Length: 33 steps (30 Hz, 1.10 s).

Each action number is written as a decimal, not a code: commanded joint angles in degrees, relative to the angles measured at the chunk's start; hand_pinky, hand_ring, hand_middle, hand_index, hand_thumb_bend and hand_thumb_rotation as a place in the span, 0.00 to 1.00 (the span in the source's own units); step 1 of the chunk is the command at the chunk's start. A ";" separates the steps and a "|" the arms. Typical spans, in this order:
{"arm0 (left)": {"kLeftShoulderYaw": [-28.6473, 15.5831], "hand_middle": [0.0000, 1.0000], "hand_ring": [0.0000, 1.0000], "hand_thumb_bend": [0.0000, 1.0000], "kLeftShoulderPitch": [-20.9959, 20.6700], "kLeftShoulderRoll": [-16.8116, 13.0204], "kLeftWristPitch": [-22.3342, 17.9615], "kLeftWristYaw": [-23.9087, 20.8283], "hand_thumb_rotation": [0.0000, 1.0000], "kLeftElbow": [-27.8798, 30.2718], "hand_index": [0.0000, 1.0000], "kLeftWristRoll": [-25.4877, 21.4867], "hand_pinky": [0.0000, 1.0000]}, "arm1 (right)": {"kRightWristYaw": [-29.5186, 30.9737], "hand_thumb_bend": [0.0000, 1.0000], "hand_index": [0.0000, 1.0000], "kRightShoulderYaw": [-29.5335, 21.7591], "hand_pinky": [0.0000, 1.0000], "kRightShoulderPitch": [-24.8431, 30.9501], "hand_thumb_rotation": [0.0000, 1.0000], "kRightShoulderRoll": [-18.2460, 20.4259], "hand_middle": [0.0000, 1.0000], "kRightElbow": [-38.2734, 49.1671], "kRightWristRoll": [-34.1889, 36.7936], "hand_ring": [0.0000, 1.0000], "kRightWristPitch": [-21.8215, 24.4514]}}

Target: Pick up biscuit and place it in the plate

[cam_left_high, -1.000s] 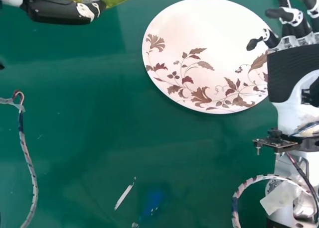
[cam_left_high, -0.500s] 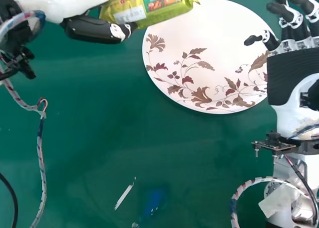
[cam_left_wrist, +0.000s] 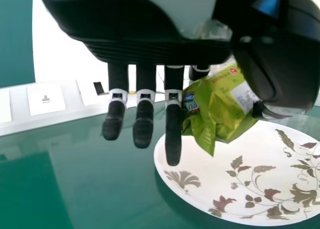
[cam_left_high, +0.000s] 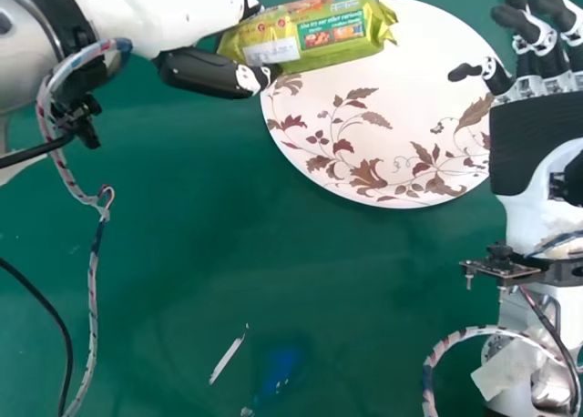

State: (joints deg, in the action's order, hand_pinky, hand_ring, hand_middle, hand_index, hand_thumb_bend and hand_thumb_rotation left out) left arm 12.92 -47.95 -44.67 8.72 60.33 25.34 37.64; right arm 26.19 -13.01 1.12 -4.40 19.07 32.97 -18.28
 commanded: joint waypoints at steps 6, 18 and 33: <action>1.52 0.42 0.20 0.52 -0.58 1.55 -1.56 -1.13 0.00 0.10 0.51 1.17 0.20 | 0.29 0.95 0.67 -0.31 0.37 1.14 0.57 0.24 0.60 -0.37 0.27 0.52 -1.31; 2.10 0.41 0.20 0.51 0.96 2.93 -2.37 -2.25 0.00 -0.71 0.51 1.38 0.21 | 0.37 0.93 0.68 -0.23 0.35 1.65 0.51 0.16 0.57 -1.27 0.10 0.48 -2.63; 3.89 0.41 0.20 0.51 0.92 5.23 -1.73 -0.61 0.00 -1.08 0.51 3.42 0.22 | 1.74 0.91 0.69 -0.75 0.44 1.37 0.53 0.24 0.64 -3.58 0.41 0.58 -4.86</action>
State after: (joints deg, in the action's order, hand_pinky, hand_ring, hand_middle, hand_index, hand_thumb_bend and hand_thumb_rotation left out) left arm 15.60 -46.70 -40.05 6.46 58.88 24.08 40.38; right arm 27.44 -13.35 1.56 -4.33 16.17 33.10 -22.29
